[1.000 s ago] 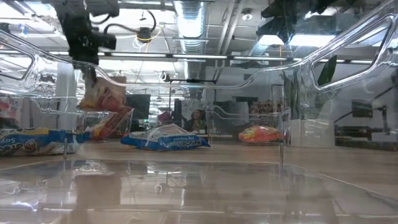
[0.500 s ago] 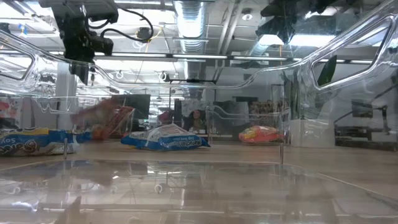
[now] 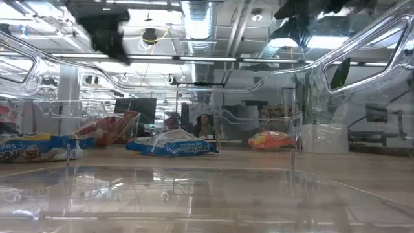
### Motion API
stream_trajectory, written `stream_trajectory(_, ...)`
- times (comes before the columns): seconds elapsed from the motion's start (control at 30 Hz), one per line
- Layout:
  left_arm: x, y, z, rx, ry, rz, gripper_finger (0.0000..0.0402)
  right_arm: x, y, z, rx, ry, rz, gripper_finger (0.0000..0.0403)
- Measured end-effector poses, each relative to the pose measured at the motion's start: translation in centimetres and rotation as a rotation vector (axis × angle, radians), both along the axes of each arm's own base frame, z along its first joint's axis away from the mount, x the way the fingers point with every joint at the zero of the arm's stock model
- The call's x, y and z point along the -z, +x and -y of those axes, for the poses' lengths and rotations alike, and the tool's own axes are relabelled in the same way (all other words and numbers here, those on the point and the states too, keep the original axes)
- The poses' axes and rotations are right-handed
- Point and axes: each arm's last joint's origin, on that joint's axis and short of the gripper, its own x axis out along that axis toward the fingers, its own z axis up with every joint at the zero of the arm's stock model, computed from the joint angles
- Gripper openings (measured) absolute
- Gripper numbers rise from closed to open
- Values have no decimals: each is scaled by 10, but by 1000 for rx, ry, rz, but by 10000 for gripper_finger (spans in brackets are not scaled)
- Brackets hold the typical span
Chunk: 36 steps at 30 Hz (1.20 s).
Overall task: Sort Maruchan noodles
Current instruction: Put the red noodle pack into the top left transparent bin
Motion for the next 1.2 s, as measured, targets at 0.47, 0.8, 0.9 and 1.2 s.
stream_trajectory(0.47, 27, -1, 45, 407, 52, 560, 193, 36, -38, -66, 8, 436, -639, 244)
stream_trajectory(0.8, 21, 0, 54, 481, 91, 623, 192, 86, -66, -152, 362, 678, -719, 244)
stream_trajectory(0.9, 21, 0, 55, 487, 95, 615, 192, 96, -69, -172, 470, 752, -713, 244)
stream_trajectory(1.2, 22, 0, 55, 487, 95, 613, 192, 135, -67, -212, 648, 832, -799, 244)
